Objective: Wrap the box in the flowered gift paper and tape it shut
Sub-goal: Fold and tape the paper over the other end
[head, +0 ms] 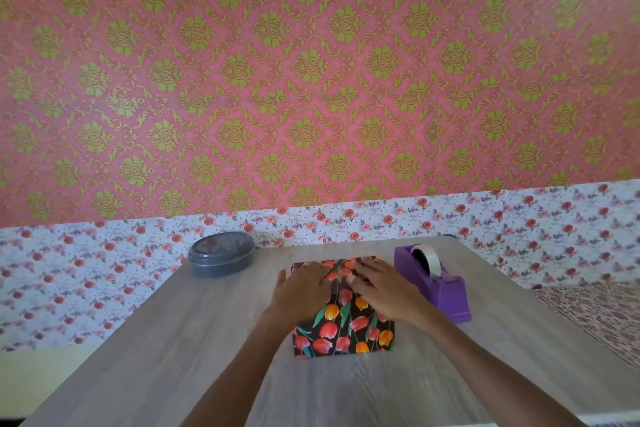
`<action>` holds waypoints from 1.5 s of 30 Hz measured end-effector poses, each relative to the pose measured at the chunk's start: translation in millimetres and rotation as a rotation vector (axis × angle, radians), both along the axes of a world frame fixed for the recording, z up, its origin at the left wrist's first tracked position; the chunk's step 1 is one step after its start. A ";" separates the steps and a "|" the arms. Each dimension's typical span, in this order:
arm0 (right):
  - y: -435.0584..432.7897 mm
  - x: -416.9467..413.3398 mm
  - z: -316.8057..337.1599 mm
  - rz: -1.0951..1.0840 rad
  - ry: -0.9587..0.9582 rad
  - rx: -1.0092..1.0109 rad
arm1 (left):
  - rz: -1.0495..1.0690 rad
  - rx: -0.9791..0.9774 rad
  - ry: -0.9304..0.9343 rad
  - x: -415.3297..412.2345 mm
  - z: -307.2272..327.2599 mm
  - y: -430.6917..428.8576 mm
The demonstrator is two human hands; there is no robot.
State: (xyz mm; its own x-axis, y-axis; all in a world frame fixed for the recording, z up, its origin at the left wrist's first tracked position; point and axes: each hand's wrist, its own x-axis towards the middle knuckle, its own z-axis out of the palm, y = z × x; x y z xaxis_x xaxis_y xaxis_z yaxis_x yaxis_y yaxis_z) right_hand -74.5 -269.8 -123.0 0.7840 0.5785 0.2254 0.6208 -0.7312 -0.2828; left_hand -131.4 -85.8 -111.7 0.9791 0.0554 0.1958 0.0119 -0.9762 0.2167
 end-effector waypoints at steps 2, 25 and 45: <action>-9.7 1.9 2.2 0.016 0.033 0.245 | 0.033 0.033 -0.082 0.6 4.4 -6.1; -172.9 47.0 -50.8 -0.713 0.017 0.403 | 0.085 0.119 -0.176 33.9 -10.1 -113.4; -226.9 65.3 -51.0 -0.813 0.032 0.423 | 0.099 0.131 -0.223 31.6 -11.2 -116.0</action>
State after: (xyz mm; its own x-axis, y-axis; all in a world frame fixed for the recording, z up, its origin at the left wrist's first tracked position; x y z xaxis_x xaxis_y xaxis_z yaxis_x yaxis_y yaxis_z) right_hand -9.2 -496.7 -173.9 0.9231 -0.2797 0.2640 -0.0520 -0.7709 -0.6348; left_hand -99.7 -201.8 -123.0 0.9021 0.1092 0.4175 0.0752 -0.9924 0.0971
